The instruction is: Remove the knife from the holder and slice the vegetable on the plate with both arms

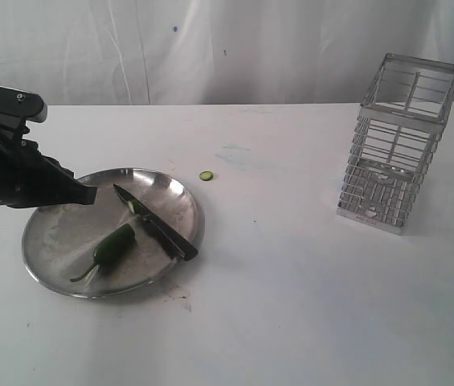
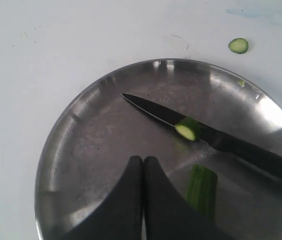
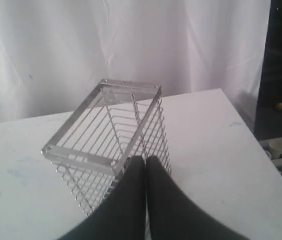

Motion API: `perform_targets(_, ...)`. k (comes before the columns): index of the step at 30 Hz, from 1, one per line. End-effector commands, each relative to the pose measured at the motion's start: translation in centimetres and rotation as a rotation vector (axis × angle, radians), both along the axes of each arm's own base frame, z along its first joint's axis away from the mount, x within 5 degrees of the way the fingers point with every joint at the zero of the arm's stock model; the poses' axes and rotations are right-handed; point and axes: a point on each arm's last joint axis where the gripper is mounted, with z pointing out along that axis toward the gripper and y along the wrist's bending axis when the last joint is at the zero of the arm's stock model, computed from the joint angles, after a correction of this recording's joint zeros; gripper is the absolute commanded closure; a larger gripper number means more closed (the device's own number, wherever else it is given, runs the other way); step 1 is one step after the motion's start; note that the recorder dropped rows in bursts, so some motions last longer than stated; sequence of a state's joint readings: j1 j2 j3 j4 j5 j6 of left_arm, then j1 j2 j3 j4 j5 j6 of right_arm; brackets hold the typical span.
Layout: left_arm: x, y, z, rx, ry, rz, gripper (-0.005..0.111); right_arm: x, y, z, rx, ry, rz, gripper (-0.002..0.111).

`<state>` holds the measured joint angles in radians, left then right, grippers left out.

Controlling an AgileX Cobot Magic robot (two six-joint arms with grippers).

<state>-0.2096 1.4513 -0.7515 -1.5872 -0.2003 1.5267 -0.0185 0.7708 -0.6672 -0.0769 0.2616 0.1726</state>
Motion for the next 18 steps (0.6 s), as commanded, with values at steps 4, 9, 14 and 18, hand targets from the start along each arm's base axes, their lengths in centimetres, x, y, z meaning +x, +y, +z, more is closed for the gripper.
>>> perform_targets(4,-0.2,-0.1,0.1,-0.026,0.000,0.005,0.107,-3.2,0.0,0.2,-0.013,0.041,-0.003,0.108)
perform_targets(9,-0.2,-0.1,0.1,-0.026,0.000,0.005,0.107,-3.7,0.2,0.3,-0.029,0.033,0.011,0.108)
perform_targets(14,-0.2,0.0,0.1,-0.025,0.000,0.007,0.107,-4.9,-0.3,-1.2,-0.128,0.238,0.000,0.108)
perform_targets(18,-0.2,0.0,0.1,-0.025,0.000,0.007,0.107,-6.6,0.4,-1.9,-0.009,0.331,0.031,0.108)
